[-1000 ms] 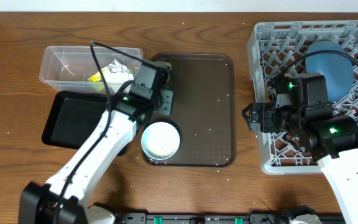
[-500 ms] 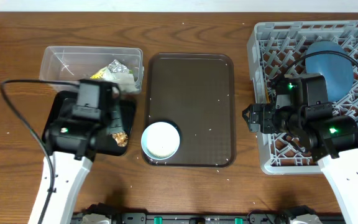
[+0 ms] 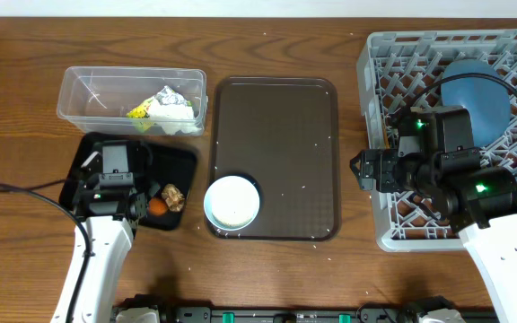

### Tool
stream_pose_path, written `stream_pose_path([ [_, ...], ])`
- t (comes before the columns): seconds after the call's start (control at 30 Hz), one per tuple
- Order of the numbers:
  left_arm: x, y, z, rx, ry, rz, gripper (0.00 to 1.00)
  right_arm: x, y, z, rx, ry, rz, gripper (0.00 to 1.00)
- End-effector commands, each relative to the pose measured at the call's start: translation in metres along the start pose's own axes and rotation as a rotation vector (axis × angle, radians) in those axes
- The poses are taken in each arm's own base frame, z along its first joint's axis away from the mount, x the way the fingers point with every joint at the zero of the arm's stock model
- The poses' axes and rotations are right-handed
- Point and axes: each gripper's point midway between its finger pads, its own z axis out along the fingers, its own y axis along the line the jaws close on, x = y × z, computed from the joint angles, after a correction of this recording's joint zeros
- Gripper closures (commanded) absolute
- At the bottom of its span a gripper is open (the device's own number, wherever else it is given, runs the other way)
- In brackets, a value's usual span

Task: Sort waste into correct bins and load items into the dishwasher rack
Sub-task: 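Reach the left gripper to the light-blue rice bowl rim and grasp it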

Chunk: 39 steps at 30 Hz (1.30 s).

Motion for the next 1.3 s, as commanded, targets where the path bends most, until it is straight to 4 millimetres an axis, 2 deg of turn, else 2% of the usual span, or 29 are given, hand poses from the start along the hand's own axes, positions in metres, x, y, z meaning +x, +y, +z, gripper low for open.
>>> stream_pose_path([
  [0.0,0.000,0.003,0.008,-0.007,-0.017,-0.135,0.64,-0.003,-0.005,-0.002,0.009,-0.009,0.017,0.08],
  [0.2,0.001,0.002,0.011,-0.006,-0.009,-0.077,0.61,-0.003,-0.005,-0.002,0.009,-0.009,0.017,0.08],
  [0.27,0.003,-0.010,0.004,0.057,0.015,0.001,0.61,-0.003,-0.005,-0.002,0.008,-0.009,0.017,0.08],
  [0.3,0.004,-0.019,-0.001,0.109,0.035,0.042,0.61,-0.003,-0.005,-0.002,0.008,-0.009,0.016,0.08],
  [0.4,0.009,-0.054,-0.030,0.313,0.087,0.173,0.49,-0.004,-0.001,-0.002,-0.012,-0.010,0.015,0.06],
  [0.5,0.016,-0.081,-0.063,0.511,0.106,0.318,0.47,-0.006,0.023,-0.002,-0.138,-0.013,-0.002,0.07],
  [0.57,0.025,-0.089,-0.077,0.590,0.105,0.426,0.45,-0.008,0.037,-0.002,-0.197,-0.014,-0.023,0.08],
  [0.67,0.052,-0.089,-0.087,0.638,0.160,0.582,0.43,-0.007,0.044,0.003,-0.206,-0.006,-0.046,0.08],
  [0.87,0.105,-0.077,-0.090,0.619,0.296,0.828,0.43,-0.007,0.048,0.019,-0.207,0.031,-0.005,0.10],
  [1.0,0.113,-0.070,-0.086,0.560,0.294,0.887,0.43,-0.002,0.059,0.032,-0.253,0.088,0.017,0.17],
  [1.27,0.111,-0.066,-0.084,0.531,0.281,0.895,0.42,0.035,0.099,0.080,-0.288,0.269,-0.081,0.24],
])
